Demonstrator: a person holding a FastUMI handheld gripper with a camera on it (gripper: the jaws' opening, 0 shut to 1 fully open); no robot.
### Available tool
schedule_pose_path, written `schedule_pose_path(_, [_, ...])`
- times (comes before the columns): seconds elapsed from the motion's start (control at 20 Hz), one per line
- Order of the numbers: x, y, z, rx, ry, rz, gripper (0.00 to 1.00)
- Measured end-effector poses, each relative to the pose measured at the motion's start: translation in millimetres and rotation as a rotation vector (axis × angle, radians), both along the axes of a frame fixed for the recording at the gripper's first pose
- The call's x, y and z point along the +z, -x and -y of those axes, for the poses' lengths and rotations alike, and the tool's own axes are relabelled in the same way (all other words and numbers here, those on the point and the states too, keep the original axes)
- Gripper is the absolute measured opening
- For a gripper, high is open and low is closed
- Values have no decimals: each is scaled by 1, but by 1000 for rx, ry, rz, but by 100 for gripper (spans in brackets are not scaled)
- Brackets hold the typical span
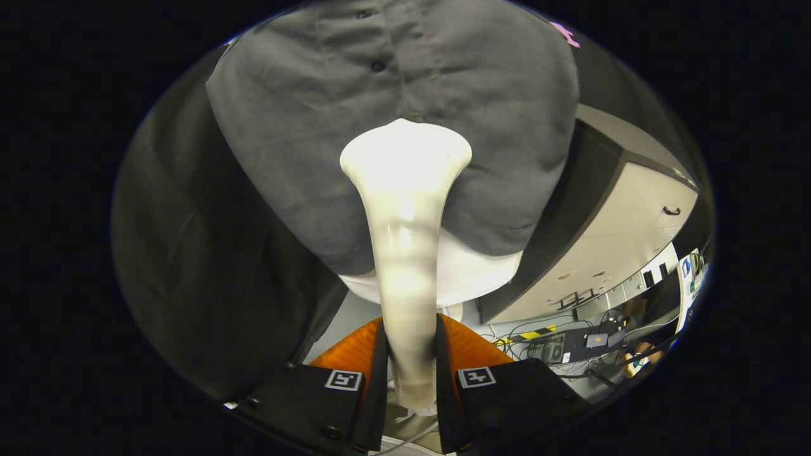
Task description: Iron the clothes twice with a garment steamer, once on the left side and once on the right side.
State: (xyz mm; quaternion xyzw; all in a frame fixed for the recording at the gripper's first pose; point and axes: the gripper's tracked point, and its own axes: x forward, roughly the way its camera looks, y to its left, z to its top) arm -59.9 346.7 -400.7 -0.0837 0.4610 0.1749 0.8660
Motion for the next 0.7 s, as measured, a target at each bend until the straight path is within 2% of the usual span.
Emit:
schedule_pose_path(0.5, [180,-61,97,-47,-113,284,41])
schedule_pose_path(0.7, [248,-72,148,-71,-157,404,41])
